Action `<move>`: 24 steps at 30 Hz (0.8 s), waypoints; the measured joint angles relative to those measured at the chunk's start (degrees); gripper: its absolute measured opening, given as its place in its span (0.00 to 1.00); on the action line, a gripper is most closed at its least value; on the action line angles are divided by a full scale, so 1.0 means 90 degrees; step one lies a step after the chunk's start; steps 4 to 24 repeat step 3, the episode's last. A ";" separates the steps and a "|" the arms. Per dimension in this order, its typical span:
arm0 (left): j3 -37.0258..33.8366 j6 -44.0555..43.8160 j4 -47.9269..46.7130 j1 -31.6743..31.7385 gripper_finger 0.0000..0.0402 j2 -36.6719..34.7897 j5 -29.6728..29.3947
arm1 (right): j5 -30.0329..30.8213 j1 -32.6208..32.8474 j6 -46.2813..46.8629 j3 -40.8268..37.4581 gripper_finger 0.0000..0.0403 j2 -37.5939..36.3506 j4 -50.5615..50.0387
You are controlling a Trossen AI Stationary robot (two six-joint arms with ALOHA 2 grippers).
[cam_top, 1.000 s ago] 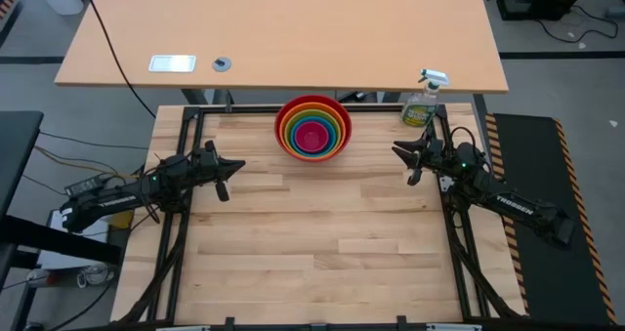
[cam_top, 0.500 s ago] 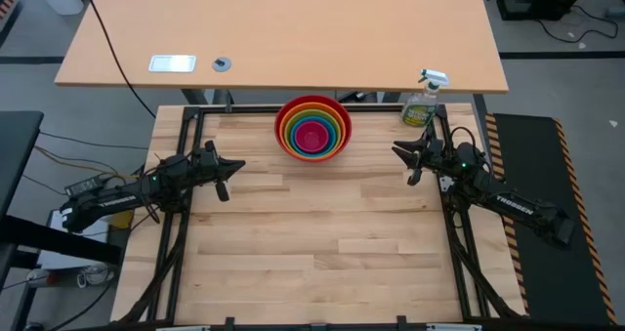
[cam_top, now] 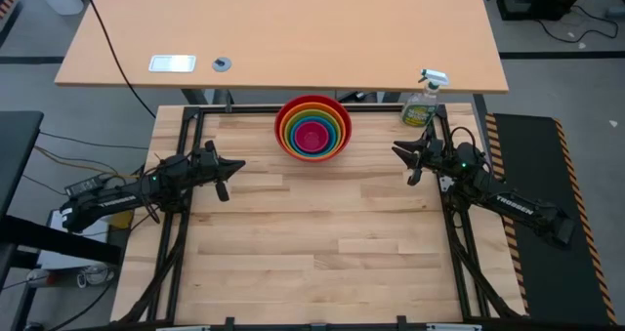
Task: Nest bowls inside each other
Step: Return to Home Position
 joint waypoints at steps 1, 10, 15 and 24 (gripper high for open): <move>0.0000 0.0002 0.0002 0.0000 0.01 0.0002 0.0000 | 0.0000 0.0001 0.0000 0.0000 0.24 0.0000 0.0000; 0.0000 0.0002 0.0001 0.0001 0.01 0.0000 0.0000 | 0.0000 0.0001 0.0000 0.0000 0.24 0.0000 0.0001; 0.0000 0.0002 0.0001 0.0001 0.01 0.0000 0.0000 | 0.0000 0.0001 0.0000 0.0000 0.24 0.0000 0.0001; 0.0000 0.0002 0.0001 0.0001 0.01 0.0000 0.0000 | 0.0000 0.0001 0.0000 0.0000 0.24 0.0000 0.0001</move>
